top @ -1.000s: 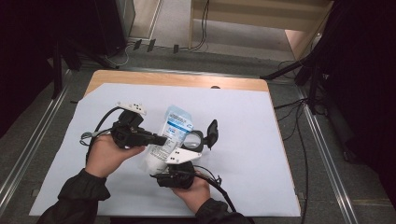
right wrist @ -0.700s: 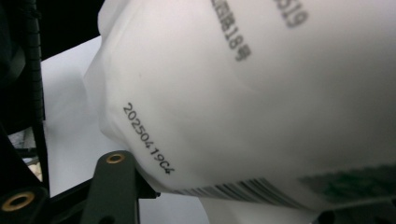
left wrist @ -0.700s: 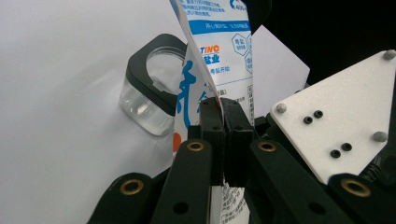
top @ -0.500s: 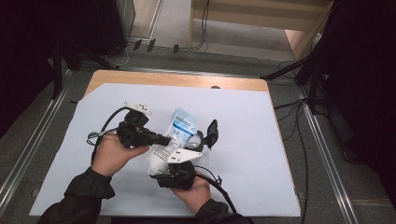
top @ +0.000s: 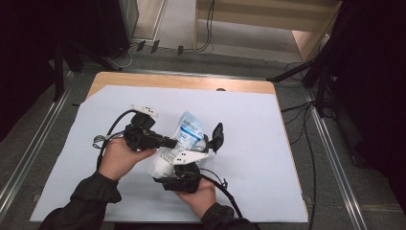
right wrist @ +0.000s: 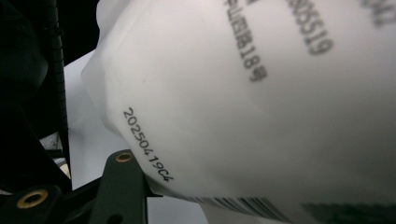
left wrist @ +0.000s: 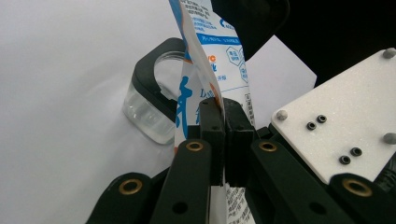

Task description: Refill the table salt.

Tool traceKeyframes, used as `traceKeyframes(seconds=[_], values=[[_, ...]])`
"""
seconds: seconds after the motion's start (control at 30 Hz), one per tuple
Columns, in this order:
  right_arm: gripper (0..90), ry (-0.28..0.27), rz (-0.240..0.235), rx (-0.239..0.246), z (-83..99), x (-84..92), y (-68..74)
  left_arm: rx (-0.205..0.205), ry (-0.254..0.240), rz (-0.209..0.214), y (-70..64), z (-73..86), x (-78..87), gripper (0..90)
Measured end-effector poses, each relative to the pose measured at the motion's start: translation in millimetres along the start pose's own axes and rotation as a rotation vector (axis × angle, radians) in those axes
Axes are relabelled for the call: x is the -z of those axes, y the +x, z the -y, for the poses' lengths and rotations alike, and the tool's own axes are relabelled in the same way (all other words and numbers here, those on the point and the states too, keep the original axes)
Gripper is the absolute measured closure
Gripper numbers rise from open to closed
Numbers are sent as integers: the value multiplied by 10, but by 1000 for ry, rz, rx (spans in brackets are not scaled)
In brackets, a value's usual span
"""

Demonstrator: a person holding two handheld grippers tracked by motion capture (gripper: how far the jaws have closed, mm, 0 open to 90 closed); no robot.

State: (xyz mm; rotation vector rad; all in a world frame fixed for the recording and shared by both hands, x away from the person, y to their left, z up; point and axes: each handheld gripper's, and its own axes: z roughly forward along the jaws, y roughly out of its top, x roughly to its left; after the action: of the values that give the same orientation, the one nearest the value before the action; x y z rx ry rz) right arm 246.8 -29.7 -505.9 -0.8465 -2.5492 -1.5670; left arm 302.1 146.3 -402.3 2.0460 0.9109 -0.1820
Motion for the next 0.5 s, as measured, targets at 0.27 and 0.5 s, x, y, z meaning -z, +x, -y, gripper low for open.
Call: traceKeyframes(seconds=[0.27, 0.5], values=[[525, -15, -40, -47, 6, 10, -40, 19, -5, 22, 52, -19, -21, 887], [526, -17, -48, -67, 14, 15, -67, 13, 5, 1, 54, -35, -42, 895]])
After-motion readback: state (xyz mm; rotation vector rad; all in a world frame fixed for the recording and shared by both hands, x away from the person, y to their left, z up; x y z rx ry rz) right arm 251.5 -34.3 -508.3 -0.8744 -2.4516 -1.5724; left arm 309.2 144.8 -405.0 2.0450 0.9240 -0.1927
